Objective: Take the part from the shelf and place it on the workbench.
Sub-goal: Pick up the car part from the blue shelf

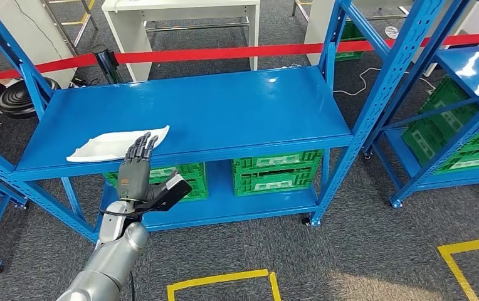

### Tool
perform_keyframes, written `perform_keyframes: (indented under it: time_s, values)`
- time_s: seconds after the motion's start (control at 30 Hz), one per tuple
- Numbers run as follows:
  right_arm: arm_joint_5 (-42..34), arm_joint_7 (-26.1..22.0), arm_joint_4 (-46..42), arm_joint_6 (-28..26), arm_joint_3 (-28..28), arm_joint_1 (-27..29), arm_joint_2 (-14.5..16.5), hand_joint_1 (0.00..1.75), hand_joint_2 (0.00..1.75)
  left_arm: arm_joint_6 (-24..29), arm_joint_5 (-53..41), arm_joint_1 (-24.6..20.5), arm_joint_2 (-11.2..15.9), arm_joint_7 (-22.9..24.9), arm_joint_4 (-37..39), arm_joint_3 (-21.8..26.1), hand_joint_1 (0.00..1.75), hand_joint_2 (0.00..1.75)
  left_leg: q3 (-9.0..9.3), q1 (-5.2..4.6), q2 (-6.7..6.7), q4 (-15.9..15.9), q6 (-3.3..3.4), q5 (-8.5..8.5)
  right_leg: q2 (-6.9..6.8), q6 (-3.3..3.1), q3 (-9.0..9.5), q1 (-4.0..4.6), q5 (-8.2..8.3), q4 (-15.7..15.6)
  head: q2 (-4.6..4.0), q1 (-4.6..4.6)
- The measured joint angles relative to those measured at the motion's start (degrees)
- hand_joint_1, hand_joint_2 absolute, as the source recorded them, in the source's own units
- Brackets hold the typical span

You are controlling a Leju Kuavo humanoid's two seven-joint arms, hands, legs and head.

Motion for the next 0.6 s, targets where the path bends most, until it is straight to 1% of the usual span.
perform_keyframes:
  time_s: [0.07, 0.1, 0.13, 0.2, 0.23, 0.27, 0.3, 0.33, 0.37, 0.4, 0.43, 0.47, 0.5, 0.53, 0.57, 0.6]
  values:
    - [0.1, 0.1, 0.0, -0.6, 0.0, -0.1, 0.0, 0.00, 0.00, 0.0, 0.0, 0.1, -0.1, -0.2, -0.1, 0.0, 0.00, 0.00, 0.98, 0.47, -0.06, -1.8, 0.73, 0.84, -0.14, 0.33, 0.23, 0.12, -0.12, -0.1, 0.00, 0.05]
    - [0.1, 0.1, 0.0, -0.7, -0.1, -0.2, 0.0, 0.00, 0.00, 0.0, 0.0, 0.1, -0.1, -0.2, -0.1, 0.0, 0.00, 0.00, 1.59, 0.72, -0.09, -2.8, 0.99, 1.38, -0.20, 0.41, -0.10, 0.25, -0.86, 0.9, 0.00, 0.12]
    - [0.1, 0.2, 0.0, -0.7, -0.1, -0.2, 0.0, 0.00, 0.00, 0.0, 0.0, 0.2, -0.2, -0.2, -0.1, 0.0, 0.00, 0.00, 2.19, 1.00, -0.15, -3.6, 1.13, 1.85, -0.23, 0.46, -1.06, 0.33, -2.12, 3.2, 0.00, 0.22]
    - [0.2, 0.2, 0.0, -0.7, -0.3, -0.3, 0.0, 0.00, 0.00, 0.0, 0.0, 0.3, -0.2, -0.1, 0.1, 0.0, 0.00, 0.00, 2.35, 0.99, -0.33, -3.9, 1.23, 2.10, -0.19, 0.76, -4.28, 0.17, -5.05, 9.8, 0.00, 0.39]
    - [0.2, 0.2, 0.0, -0.7, -0.4, -0.2, -0.1, 0.00, 0.00, 0.0, 0.0, 0.5, -0.3, 0.0, 0.3, 0.0, 0.00, 0.00, 2.30, 1.05, -0.51, -3.8, 1.12, 2.05, -0.19, 1.05, -5.71, -0.03, -5.69, 12.4, 0.00, 0.45]
    - [0.3, 0.2, 0.0, -0.7, -0.4, -0.2, -0.1, 0.00, 0.00, 0.0, 0.0, 0.7, -0.3, 0.0, 0.4, 0.0, 0.00, 0.00, 2.27, 1.17, -0.74, -3.6, 0.93, 1.91, -0.20, 1.40, -6.38, -0.26, -5.41, 13.3, 0.00, 0.45]
    - [0.3, 0.2, 0.0, -0.7, -0.5, -0.2, -0.1, 0.00, 0.00, 0.0, 0.0, 0.8, -0.2, 0.0, 0.6, 0.0, 0.00, 0.00, 2.19, 1.41, -1.03, -3.3, 0.57, 1.66, -0.21, 1.82, -6.06, -0.54, -4.14, 12.2, 0.00, 0.45]
    - [0.3, 0.2, 0.0, -0.6, -0.6, -0.2, -0.1, 0.00, 0.00, 0.0, 0.0, 0.9, -0.2, -0.1, 0.8, 0.0, 0.00, 0.00, 2.04, 1.76, -1.39, -2.6, 0.05, 1.29, -0.18, 2.30, -4.75, -0.89, -2.22, 9.3, 0.00, 0.47]
    - [0.3, 0.2, 0.0, -0.5, -0.7, -0.2, -0.1, 0.00, 0.00, 0.0, 0.2, 0.9, -0.2, -0.1, 0.9, 0.0, 0.00, 0.00, 1.74, 2.07, -1.74, -1.8, -0.59, 0.79, 0.21, 2.78, -3.23, -1.20, -0.99, 6.0, 0.00, 0.49]
    - [0.3, 0.2, 0.0, -0.4, -0.8, -0.2, -0.1, 0.00, 0.00, 0.0, 0.3, 0.9, -0.2, -0.2, 1.0, 0.0, 0.00, 0.00, 1.26, 2.23, -2.10, -0.8, -1.28, 0.20, 0.68, 2.76, -1.96, -1.36, -0.21, 3.4, 0.00, 0.65]
    - [0.4, 0.1, 0.0, -0.2, -0.9, -0.2, 0.0, 0.00, 0.00, 0.0, 0.6, 0.9, -0.2, -0.3, 1.0, 0.1, 0.00, 0.00, 0.80, 2.26, -2.36, -0.1, -1.85, -0.27, 1.00, 2.36, -1.26, -1.39, -0.16, 2.0, 0.00, 0.70]
    - [0.4, 0.0, 0.1, -0.2, -0.9, -0.2, 0.0, 0.00, 0.00, 0.0, 0.9, 0.9, -0.3, -0.5, 1.1, 0.1, 0.00, 0.00, 0.41, 2.21, -2.54, 0.3, -2.30, -0.58, 1.27, 1.69, -1.17, -1.26, -0.72, 1.9, 0.00, 0.73]
    - [0.5, -0.1, 0.1, -0.1, -0.9, -0.3, 0.0, 0.00, 0.00, 0.0, 1.1, 1.0, -0.3, -0.6, 1.1, 0.1, 0.00, 0.00, 0.23, 2.20, -2.70, 0.3, -2.68, -0.70, 1.15, 0.77, -1.25, -1.07, -0.83, 2.1, 0.00, 0.75]
    - [0.6, -0.2, 0.1, -0.1, -0.9, -0.3, 0.0, 0.00, 0.00, 0.0, 1.4, 1.0, -0.3, -0.9, 1.1, 0.1, 0.00, 0.00, 0.29, 2.32, -2.73, 0.1, -2.98, -0.66, 0.88, 0.11, -1.28, -0.95, -0.89, 2.3, 0.00, 0.62]
    - [0.7, -0.2, 0.1, -0.1, -0.9, -0.3, -0.1, 0.00, 0.00, 0.0, 1.6, 1.0, -0.2, -1.1, 1.2, 0.1, 0.00, 0.00, 0.36, 2.42, -2.45, 0.1, -3.16, -0.73, 0.77, -0.35, -1.27, -0.86, -0.90, 2.3, 0.00, 0.56]
    - [0.8, -0.2, 0.1, -0.1, -0.9, -0.3, -0.1, 0.00, 0.00, 0.0, 1.8, 1.0, -0.2, -1.3, 1.2, 0.1, 0.00, 0.00, 0.48, 2.44, -2.13, 0.0, -3.06, -0.69, 0.69, -0.69, -1.24, -0.78, -0.87, 2.3, 0.00, 0.49]
